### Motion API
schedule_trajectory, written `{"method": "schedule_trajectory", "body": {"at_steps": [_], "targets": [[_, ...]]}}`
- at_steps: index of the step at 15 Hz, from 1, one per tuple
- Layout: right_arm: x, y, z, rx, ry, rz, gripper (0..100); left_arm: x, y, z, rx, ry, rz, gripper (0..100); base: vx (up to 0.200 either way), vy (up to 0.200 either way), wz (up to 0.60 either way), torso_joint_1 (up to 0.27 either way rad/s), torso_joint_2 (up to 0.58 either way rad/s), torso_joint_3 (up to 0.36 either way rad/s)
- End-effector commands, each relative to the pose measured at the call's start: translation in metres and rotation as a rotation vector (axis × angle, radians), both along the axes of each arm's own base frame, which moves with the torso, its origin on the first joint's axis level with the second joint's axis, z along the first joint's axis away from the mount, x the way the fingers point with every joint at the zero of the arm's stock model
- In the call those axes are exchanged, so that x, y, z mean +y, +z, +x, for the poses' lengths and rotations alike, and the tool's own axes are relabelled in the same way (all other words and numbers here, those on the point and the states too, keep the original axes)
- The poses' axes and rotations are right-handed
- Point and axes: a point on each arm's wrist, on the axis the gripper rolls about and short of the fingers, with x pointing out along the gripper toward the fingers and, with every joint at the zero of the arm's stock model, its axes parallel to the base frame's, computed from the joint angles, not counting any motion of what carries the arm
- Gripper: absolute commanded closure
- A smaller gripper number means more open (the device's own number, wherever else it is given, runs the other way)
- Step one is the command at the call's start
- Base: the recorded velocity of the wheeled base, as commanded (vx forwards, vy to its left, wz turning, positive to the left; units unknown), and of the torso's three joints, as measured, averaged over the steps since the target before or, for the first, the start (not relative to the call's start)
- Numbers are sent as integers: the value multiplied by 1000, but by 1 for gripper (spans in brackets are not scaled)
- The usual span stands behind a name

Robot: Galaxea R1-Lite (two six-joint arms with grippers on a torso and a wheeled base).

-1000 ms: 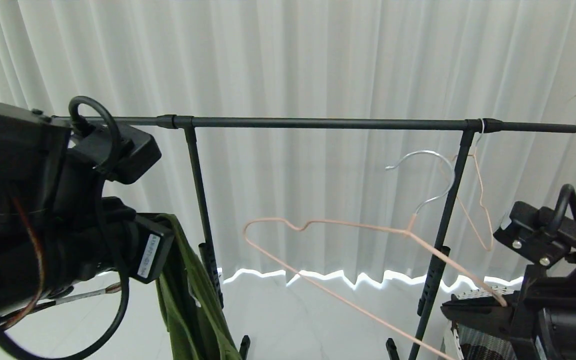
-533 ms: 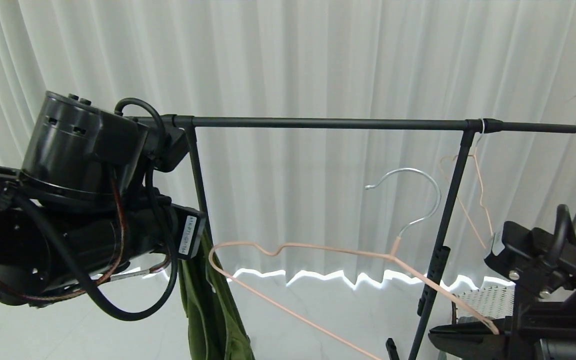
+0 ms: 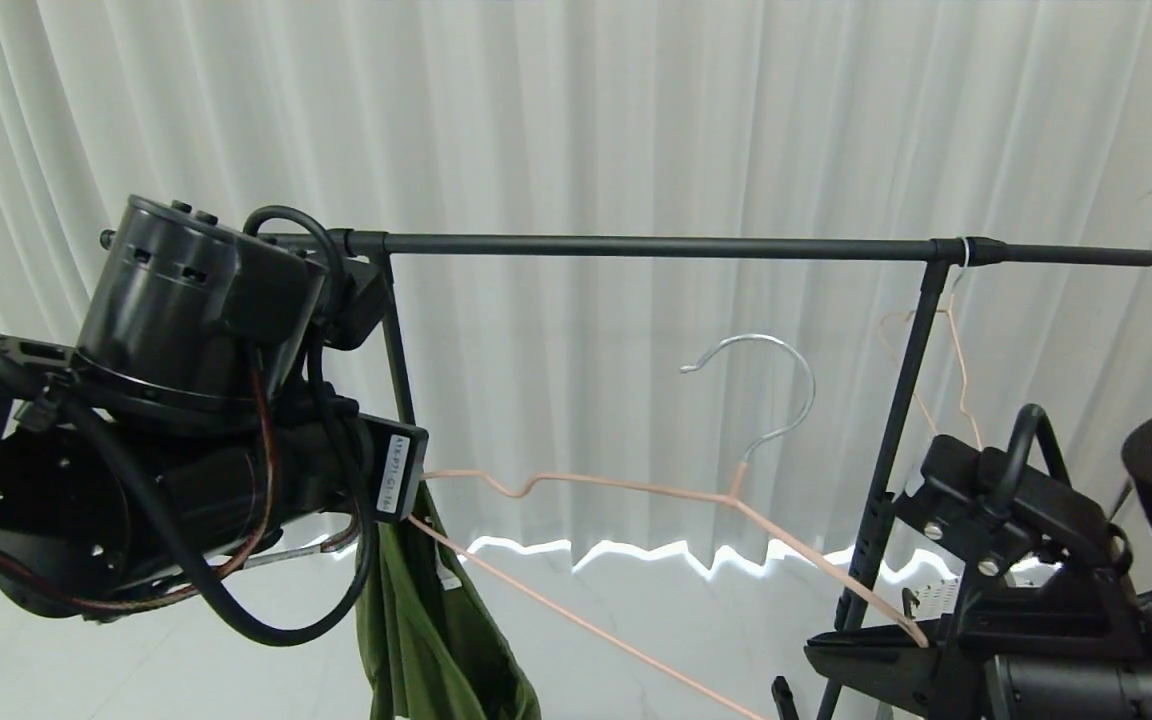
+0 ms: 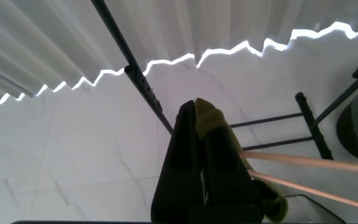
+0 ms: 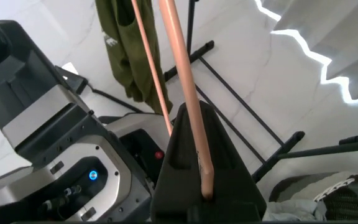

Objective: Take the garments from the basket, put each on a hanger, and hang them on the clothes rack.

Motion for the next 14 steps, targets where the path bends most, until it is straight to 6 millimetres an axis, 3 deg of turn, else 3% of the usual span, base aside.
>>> {"method": "schedule_trajectory", "body": {"at_steps": [1,10,12,14], "targets": [[13,-9,8,11,-18,-17,100,-3,0,-3,0,-13,-7,100,0,0,0,0,0,0],[48,-25,14,21,16,-25,100,-23,5,-22,-6,-104,-67,100,0,0,0,0,0,0],[52,-27,8,26,46,-36,100,-21,8,-28,-13,-128,-59,100,0,0,0,0,0,0],[52,-29,5,27,60,-49,100,-10,5,-32,-32,-196,66,100,0,0,0,0,0,0]]}}
